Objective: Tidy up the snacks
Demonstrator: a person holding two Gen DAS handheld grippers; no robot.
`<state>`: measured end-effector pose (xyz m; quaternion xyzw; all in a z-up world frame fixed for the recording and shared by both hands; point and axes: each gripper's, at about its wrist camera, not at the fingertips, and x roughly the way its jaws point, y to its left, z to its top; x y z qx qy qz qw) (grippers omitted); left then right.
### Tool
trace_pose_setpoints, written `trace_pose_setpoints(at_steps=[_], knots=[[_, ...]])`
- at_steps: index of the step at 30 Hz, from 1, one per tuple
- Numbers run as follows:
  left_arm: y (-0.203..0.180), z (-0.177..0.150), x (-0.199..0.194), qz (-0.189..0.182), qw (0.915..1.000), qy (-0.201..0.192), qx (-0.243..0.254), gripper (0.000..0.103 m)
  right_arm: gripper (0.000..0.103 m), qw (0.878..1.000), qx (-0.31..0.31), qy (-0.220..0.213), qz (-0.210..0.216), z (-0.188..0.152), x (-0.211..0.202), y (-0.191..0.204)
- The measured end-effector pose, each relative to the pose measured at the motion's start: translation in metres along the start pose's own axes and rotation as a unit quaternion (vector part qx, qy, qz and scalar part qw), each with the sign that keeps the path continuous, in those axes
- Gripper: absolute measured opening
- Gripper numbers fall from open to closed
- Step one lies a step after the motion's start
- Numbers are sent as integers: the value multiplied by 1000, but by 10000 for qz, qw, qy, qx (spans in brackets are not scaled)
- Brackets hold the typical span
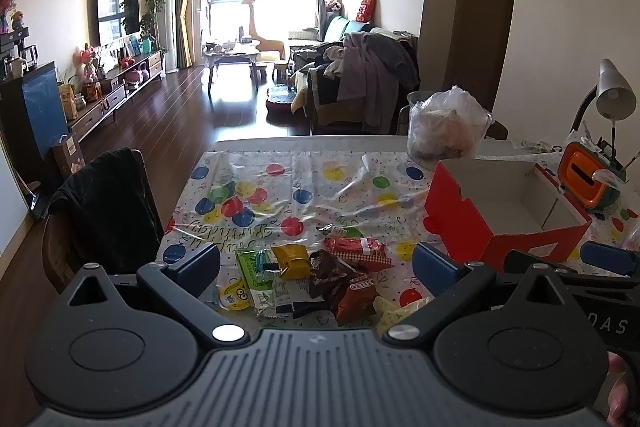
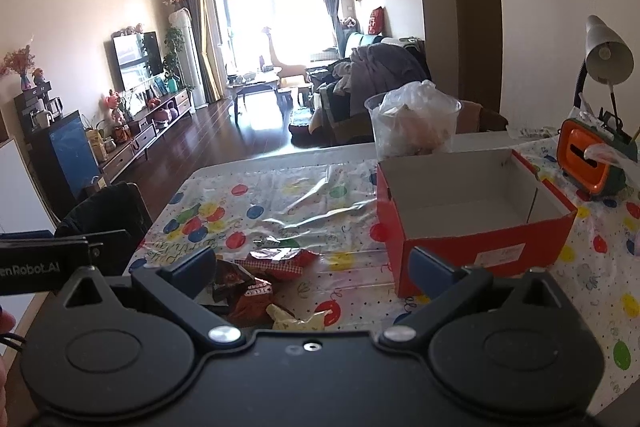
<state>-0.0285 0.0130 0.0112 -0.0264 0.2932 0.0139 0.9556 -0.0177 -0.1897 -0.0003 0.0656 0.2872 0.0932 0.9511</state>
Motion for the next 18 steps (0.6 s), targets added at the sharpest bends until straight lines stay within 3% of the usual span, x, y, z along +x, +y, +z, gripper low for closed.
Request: trace_pose_setpoints(at_steps=[18], knots=[[5, 2, 13, 16, 9999, 132, -69, 103, 103, 9996, -210, 53, 174, 6, 13, 5]])
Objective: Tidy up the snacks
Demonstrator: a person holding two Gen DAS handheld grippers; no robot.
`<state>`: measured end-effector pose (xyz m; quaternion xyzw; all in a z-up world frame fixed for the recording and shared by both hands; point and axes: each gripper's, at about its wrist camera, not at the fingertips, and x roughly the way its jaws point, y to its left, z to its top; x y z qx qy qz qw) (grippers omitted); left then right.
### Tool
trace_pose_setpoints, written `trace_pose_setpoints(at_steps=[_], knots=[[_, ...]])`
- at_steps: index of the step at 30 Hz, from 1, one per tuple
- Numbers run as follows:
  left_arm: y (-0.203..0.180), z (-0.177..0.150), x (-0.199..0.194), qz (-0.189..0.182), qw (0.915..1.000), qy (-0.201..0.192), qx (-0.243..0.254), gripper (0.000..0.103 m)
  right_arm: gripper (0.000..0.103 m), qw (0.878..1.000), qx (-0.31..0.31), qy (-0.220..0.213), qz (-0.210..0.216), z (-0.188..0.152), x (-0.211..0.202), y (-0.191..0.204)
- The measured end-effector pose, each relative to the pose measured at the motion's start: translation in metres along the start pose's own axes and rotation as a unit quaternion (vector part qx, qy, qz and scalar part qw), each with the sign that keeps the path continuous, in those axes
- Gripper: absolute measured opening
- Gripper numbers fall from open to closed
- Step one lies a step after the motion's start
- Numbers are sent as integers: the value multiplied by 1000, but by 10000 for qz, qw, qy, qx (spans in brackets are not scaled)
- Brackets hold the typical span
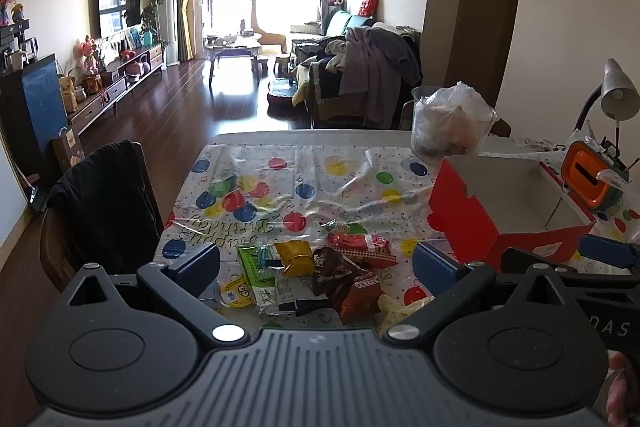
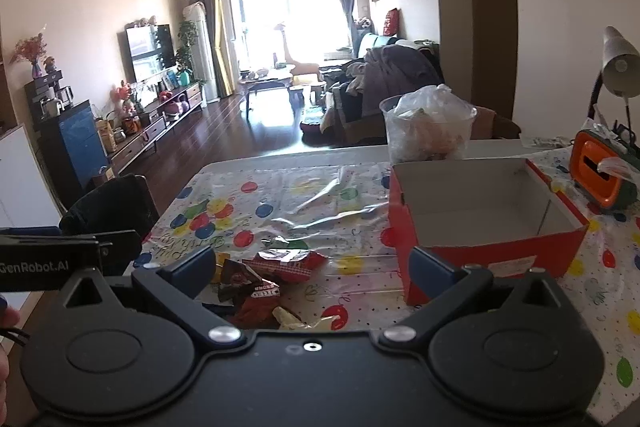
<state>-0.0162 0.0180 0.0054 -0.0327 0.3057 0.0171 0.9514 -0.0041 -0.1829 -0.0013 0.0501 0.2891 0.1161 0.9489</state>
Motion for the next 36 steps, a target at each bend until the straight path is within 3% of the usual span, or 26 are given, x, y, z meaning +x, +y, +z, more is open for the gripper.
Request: trace_pose_setpoints(at_steps=[5, 11, 18, 22, 25, 31, 35, 36], knots=[[8, 2, 17, 92, 9999, 94, -21, 103, 103, 9995, -146, 169, 218, 0, 23, -3], [23, -8, 46, 231, 9990, 378, 98, 103, 102, 9926, -949, 453, 608, -17, 61, -4], [42, -27, 85, 327, 9936, 1066, -167, 103, 94, 9698, -1870, 1144, 1069, -45, 111, 5], [47, -32, 101, 429, 9914, 1216, -222, 102, 91, 9569, -2141, 1503, 1265, -57, 136, 8], [49, -33, 112, 396, 9891, 1378, -322, 102, 82, 9417, -2504, 1759, 1398, -67, 151, 13], [23, -20, 125, 31, 9921, 1251, 123, 102, 77, 9176, -3231, 1762, 1503, -78, 166, 24], [6, -6, 147, -233, 9917, 1249, 192, 101, 72, 9114, -3368, 1799, 1535, -81, 171, 23], [3, -4, 154, -245, 9910, 1302, 200, 96, 71, 9102, -3394, 1802, 1544, -81, 173, 22]])
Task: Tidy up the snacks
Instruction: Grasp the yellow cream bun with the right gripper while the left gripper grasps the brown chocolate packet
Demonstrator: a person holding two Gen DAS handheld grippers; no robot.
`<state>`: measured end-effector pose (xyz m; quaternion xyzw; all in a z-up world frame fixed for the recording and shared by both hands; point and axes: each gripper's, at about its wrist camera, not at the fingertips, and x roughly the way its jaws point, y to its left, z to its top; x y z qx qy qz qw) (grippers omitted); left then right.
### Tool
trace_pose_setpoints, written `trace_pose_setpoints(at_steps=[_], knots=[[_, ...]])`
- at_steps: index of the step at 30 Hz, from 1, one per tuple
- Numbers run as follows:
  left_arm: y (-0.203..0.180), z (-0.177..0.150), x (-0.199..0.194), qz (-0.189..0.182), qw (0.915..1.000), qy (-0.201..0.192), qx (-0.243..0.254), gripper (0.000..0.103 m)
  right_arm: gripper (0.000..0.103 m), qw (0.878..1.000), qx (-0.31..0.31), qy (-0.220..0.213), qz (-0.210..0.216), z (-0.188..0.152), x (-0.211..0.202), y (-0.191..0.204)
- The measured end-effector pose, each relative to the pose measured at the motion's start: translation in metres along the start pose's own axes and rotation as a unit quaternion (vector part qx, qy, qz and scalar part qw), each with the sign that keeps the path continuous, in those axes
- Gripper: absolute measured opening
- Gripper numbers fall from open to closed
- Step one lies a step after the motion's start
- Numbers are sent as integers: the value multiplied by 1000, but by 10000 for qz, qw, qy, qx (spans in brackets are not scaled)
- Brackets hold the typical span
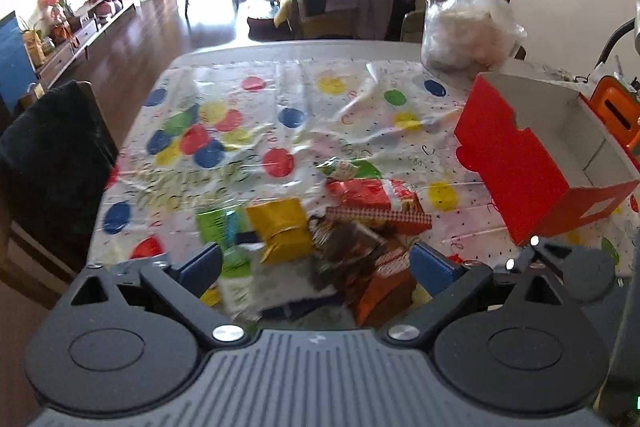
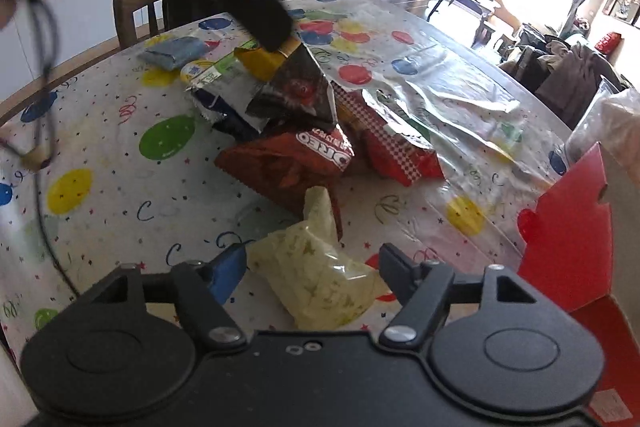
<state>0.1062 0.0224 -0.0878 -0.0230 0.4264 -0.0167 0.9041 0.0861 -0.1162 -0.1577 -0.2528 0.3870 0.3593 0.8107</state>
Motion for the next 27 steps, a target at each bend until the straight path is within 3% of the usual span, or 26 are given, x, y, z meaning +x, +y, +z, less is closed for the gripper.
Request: trace_pose_setpoints(at_steps=[9, 12, 19, 22, 27], knots=[[-11, 12, 50, -119, 9986, 516, 81, 68, 63, 9998, -119, -31, 129, -3, 2, -4], [-15, 10, 53, -67, 9987, 433, 256, 64, 58, 9998, -85, -50, 171, -4, 1, -6], [-25, 10, 57, 46, 9979, 423, 481, 32, 45, 9995, 120, -63, 282, -6, -3, -12], [-24, 10, 55, 76, 9982, 361, 476, 24, 42, 9990, 284, -62, 337, -8, -5, -14], [-19, 8, 50, 73, 9988, 285, 386, 20, 31, 9965, 737, -45, 392, -13, -13, -18]])
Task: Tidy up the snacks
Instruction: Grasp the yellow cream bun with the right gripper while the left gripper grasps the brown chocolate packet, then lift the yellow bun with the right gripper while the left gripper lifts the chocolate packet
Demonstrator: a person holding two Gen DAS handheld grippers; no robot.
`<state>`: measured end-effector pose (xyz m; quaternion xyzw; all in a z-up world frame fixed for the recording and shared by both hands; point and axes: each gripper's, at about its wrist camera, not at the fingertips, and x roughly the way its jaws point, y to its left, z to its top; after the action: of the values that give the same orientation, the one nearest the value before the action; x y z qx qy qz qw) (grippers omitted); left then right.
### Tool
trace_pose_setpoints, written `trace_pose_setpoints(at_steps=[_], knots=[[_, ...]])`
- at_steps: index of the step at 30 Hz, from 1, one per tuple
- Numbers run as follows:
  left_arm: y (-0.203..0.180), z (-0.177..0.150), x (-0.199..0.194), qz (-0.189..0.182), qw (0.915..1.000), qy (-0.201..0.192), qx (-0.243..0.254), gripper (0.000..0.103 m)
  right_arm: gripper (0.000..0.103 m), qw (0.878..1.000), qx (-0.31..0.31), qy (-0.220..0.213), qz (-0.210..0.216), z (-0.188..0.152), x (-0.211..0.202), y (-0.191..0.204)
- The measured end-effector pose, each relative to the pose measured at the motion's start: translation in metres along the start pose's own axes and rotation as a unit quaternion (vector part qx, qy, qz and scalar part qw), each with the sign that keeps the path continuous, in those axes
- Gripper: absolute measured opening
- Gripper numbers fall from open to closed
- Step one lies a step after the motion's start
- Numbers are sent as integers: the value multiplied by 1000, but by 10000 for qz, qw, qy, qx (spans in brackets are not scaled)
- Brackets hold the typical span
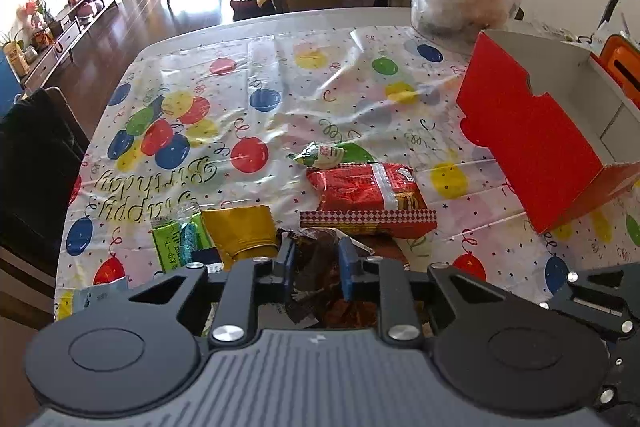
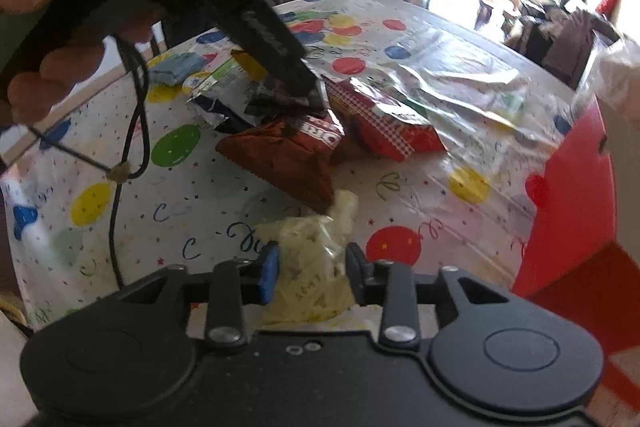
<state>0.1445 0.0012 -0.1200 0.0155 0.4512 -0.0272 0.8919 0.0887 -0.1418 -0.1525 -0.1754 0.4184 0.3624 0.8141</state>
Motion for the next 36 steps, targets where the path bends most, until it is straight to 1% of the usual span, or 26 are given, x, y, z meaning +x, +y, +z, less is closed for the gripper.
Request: trace_pose_setpoints(at_steps=[6, 11, 14, 21, 24, 30, 32, 34, 36], knots=[[6, -8, -14, -38, 9999, -87, -127, 15, 30, 9965, 832, -67, -4, -10, -16, -11], [13, -19, -28, -89, 9996, -167, -221, 12, 30, 9922, 1224, -206, -152, -15, -34, -12], [17, -25, -35, -92, 9995, -196, -226, 12, 30, 9897, 1379, -281, -246, -18, -46, -10], [27, -37, -58, -294, 9986, -311, -295, 9, 30, 9832, 1702, -481, -451, -21, -71, -2], [26, -40, -65, -364, 9985, -346, -232, 8, 30, 9797, 1837, -596, -542, -20, -82, -2], [23, -38, -78, -509, 9977, -431, -124, 7, 30, 9747, 1958, -812, -712, -14, -104, -8], [21, -35, -82, -555, 9975, -411, -155, 6, 30, 9727, 2008, -884, -750, -11, -110, -12], [19, -32, -84, -578, 9973, -408, -179, 3, 30, 9712, 2032, -957, -791, -9, -116, -18], [15, -25, -88, -679, 9967, -403, -184, 3, 30, 9696, 2077, -1009, -810, -6, -122, -28]])
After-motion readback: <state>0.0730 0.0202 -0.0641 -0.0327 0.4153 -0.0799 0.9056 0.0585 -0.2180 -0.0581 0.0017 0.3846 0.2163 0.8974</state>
